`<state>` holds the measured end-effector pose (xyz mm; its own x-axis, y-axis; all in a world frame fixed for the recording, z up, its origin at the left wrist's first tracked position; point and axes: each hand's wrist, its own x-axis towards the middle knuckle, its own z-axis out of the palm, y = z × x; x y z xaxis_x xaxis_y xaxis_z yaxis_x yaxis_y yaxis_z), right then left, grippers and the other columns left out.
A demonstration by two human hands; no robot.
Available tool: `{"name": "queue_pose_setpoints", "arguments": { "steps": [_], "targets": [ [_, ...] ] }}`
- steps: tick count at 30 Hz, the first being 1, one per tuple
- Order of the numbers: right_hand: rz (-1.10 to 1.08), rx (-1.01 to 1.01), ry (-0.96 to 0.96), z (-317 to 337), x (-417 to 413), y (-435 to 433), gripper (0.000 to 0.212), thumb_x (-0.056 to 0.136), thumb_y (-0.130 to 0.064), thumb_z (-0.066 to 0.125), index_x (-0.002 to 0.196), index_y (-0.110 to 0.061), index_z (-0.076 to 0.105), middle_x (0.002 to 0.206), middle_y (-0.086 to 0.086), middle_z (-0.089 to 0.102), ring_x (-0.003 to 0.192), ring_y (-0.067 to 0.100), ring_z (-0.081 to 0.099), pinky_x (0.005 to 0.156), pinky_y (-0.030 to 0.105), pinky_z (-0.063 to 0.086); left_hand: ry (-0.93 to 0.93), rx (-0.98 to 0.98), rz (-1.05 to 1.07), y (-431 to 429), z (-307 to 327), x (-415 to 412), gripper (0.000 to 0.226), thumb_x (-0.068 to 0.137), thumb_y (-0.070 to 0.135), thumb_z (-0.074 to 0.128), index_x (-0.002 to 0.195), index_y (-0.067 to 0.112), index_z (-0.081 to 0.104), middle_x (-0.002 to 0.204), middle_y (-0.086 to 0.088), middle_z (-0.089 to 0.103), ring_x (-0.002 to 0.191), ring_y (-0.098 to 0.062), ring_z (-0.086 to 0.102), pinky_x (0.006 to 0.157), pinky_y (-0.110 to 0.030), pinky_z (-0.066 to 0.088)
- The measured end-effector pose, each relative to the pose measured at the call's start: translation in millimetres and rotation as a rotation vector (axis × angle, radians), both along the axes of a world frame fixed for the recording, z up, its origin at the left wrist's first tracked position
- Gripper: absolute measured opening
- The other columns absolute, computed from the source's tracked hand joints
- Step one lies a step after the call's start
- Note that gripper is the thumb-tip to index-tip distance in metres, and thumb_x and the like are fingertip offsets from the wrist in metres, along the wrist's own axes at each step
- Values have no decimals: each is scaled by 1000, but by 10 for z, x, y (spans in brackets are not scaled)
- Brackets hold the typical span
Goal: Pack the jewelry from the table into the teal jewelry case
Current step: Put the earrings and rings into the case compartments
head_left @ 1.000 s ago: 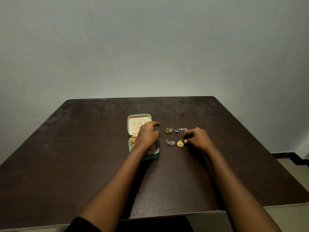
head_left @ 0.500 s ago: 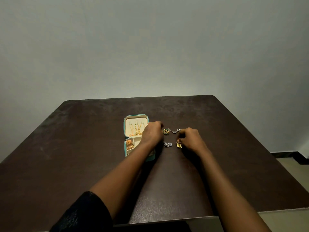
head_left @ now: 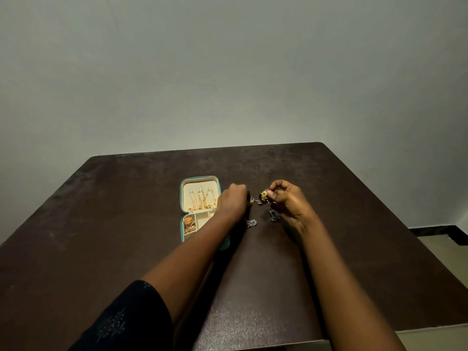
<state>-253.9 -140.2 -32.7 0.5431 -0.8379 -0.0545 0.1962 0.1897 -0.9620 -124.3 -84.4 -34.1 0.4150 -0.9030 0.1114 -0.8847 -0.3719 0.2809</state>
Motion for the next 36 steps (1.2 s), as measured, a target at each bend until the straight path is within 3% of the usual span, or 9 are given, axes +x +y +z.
{"name": "queue_pose_setpoints", "arguments": {
  "steps": [5,10,13,18,23,26,30,33,36],
  "targets": [
    [32,246,-260,-103,-29,-9,34,84,17,35,75,-13,48,66,-1,59,61,11,53,45,17,43,-42,2,-18,-7,-17,50,23,87,18,56,105,8,67,97,-19,65,89,-37,63,72,-38,49],
    [49,361,-383,-225,-89,-40,26,73,14,40,76,-12,47,61,-1,64,52,10,59,49,20,51,8,-2,-45,-34,-10,81,23,87,17,55,105,11,68,101,-18,66,91,-37,63,75,-38,51],
    [64,379,-442,-216,-101,-43,21,63,5,47,76,-12,47,61,-1,65,50,9,60,49,21,53,154,-47,-26,-55,11,87,19,87,15,54,100,10,67,101,-14,66,94,-32,62,77,-35,51],
    [65,365,-420,-224,-116,-55,19,70,7,46,76,-11,47,60,0,65,47,9,60,46,19,51,453,-111,-16,-76,82,142,13,89,10,55,88,10,67,91,-3,66,84,-15,56,74,-23,40],
    [57,365,-415,-233,-116,-56,18,70,7,47,75,-10,47,60,1,64,45,10,60,44,19,51,1058,-200,43,-46,128,141,29,89,-9,42,71,10,55,60,-2,56,60,-13,45,51,-17,36],
    [53,366,-410,-257,-110,-72,18,78,8,45,76,-10,46,60,1,65,46,10,61,44,20,51,1280,-213,24,12,142,99,30,91,-9,34,81,10,54,75,-5,55,64,-10,50,59,-18,40],
    [66,360,-440,-274,-120,-77,17,64,3,49,76,-10,46,59,1,64,48,10,62,44,20,52,1573,-266,22,65,127,108,33,95,-7,26,91,10,54,87,-8,59,77,-14,56,69,-21,44],
    [71,351,-436,-277,-121,-75,16,65,2,49,76,-10,46,59,1,64,47,9,60,44,19,51,1619,-220,30,85,134,100,30,95,-5,28,92,9,55,87,-8,62,78,-14,58,70,-22,47],
    [61,346,-409,-266,-121,-75,16,75,6,47,75,-10,46,60,0,65,47,8,59,44,19,51,1439,-153,80,56,126,78,22,94,-1,40,86,8,59,81,-9,62,72,-13,59,64,-22,49]
  ]
}}
